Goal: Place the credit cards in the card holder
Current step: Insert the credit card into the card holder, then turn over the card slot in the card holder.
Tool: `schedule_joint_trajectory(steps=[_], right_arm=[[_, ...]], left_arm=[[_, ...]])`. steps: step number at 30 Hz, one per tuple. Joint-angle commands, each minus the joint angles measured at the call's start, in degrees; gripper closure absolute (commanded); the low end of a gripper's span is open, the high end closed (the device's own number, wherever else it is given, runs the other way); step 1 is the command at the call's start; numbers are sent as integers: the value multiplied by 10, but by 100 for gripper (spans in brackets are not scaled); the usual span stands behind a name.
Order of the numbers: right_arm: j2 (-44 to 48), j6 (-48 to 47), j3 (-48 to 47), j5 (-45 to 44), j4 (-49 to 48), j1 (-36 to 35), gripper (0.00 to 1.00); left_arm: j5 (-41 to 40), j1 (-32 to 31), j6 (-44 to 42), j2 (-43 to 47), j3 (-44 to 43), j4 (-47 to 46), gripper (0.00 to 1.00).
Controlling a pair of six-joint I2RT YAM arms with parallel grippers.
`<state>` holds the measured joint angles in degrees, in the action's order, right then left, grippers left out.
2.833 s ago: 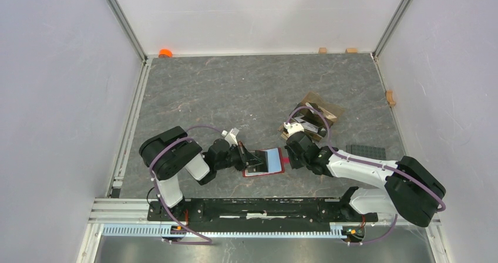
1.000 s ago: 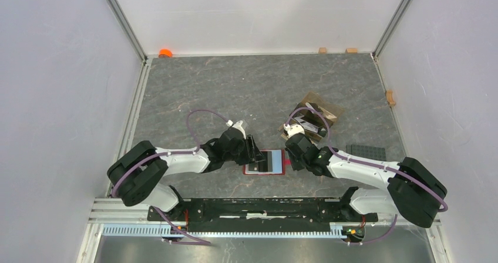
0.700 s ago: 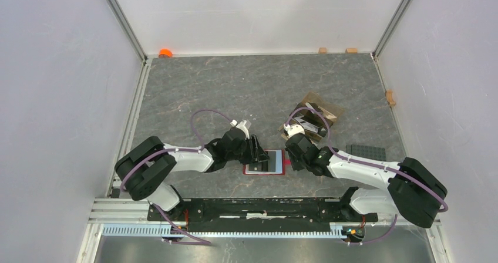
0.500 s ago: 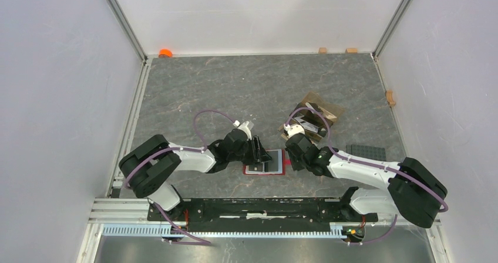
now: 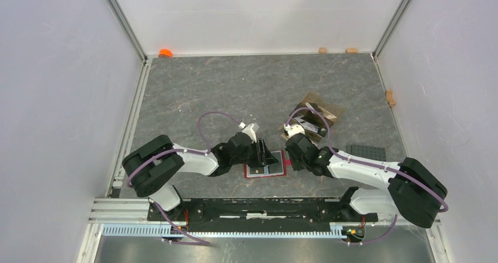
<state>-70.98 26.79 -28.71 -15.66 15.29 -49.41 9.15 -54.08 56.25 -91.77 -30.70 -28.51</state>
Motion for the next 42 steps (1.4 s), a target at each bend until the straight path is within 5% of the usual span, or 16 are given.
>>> schedule_joint_trajectory(steps=[1,8,13,20,29,42], right_arm=[[11,10,-11,-20,38,-2,99],[70,0,-51,19,70,-3,61],[117,30,-30,111,14,-3,48],[79,72,11,155,-65,2,57],[55,98,46,194,-109,20,60],[62,97,51,203,-130,27,70]], left_arm=[[-6,-5,22,11,1,-61,46],[-62,-2,-37,130,-8,151,21],[-83,19,-59,184,-15,281,11],[-75,57,-82,183,-3,336,9],[-41,62,-75,146,16,288,30],[-33,62,-74,134,22,271,41]])
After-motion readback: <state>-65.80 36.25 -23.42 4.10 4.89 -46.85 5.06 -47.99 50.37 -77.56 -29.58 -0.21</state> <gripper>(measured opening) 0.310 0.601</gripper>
